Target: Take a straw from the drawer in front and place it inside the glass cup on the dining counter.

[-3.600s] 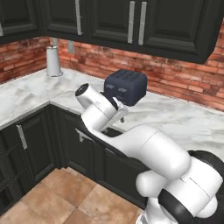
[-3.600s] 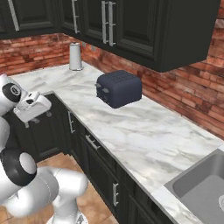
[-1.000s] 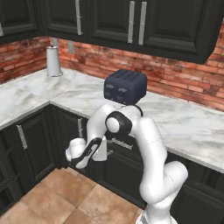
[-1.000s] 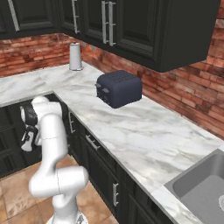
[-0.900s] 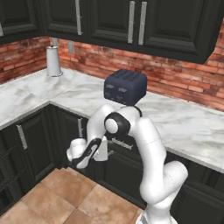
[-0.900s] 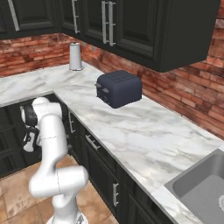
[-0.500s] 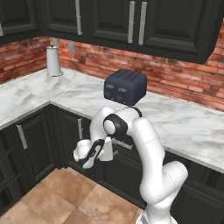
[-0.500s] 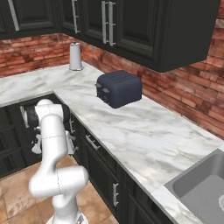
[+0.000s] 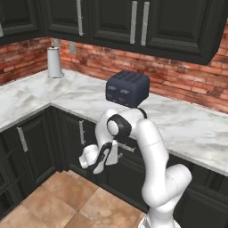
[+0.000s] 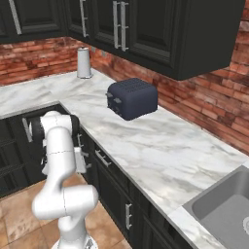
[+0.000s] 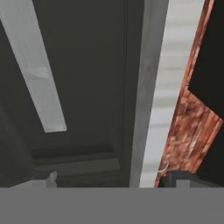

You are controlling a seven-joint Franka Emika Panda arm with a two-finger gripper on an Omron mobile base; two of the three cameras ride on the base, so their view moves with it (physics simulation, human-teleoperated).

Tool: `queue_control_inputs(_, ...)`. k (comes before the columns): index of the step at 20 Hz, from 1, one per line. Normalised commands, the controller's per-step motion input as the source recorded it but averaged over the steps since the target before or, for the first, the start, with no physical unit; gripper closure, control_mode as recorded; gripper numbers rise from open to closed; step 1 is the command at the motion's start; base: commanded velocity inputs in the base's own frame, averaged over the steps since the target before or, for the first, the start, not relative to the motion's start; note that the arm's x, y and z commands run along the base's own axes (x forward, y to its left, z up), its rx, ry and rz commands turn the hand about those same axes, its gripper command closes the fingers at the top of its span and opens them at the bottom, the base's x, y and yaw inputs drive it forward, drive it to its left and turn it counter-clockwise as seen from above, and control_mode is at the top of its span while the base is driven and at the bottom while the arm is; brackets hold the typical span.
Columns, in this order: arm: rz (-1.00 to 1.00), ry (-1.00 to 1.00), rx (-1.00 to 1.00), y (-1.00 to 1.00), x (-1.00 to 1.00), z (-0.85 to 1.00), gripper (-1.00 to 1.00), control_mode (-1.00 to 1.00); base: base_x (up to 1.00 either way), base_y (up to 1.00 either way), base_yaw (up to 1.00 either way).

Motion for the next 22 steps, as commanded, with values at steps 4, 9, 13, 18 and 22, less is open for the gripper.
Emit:
queue_control_inputs(4, 0.15, 0.00, 0.00, -0.14, 0.11, -0.11, -1.00, -1.00, 0.00, 0.00, 0.00)
queue_control_inputs(9, 0.11, 0.00, 0.00, -0.07, 0.22, -0.15, -1.00, -1.00, 0.00, 0.00, 0.00)
queue_control_inputs(13, 0.06, 0.00, 0.00, 0.00, 0.28, -0.21, -1.00, -1.00, 0.00, 0.00, 0.00)
queue_control_inputs(18, 0.01, 0.00, 0.00, 0.00, 0.31, -0.26, -1.00, -1.00, 0.00, 0.00, 0.00)
queue_control_inputs(22, 0.00, 0.00, 0.00, 0.00, 0.30, -0.34, -1.00, -1.00, 0.00, 0.00, 0.00)
